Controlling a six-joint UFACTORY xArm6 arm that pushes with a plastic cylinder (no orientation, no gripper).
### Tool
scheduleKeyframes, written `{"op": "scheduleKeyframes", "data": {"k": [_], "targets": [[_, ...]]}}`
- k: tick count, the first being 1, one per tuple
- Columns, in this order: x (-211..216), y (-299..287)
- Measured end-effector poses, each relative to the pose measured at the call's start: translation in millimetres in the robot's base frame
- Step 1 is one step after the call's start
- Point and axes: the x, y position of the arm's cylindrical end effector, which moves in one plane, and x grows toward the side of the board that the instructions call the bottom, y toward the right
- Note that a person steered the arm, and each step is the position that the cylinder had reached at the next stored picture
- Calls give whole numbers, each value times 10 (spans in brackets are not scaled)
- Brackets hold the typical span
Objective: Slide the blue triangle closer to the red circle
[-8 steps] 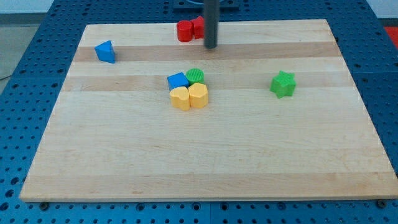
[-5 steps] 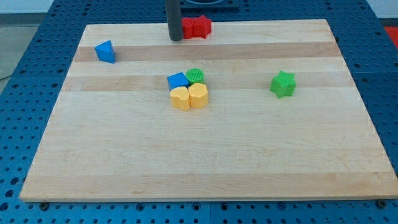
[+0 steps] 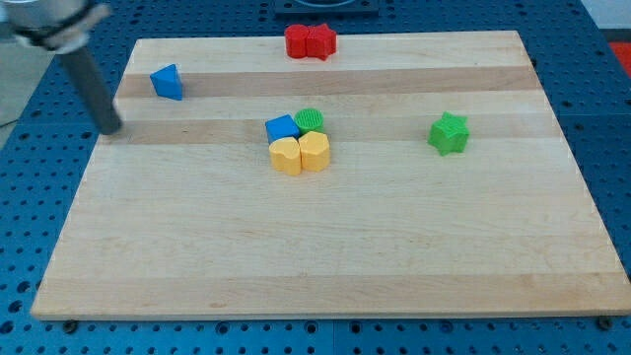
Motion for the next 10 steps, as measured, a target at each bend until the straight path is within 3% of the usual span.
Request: {"op": "scheduleKeyframes", "data": {"k": [1, 2, 3, 4, 6, 7, 8, 9, 10], "targets": [[-270, -18], [-776, 385], [-1040, 1306], [-1041, 1725], [-855, 352], [-539, 742], [-708, 1655], [-845, 2164], [-597, 1866]]}}
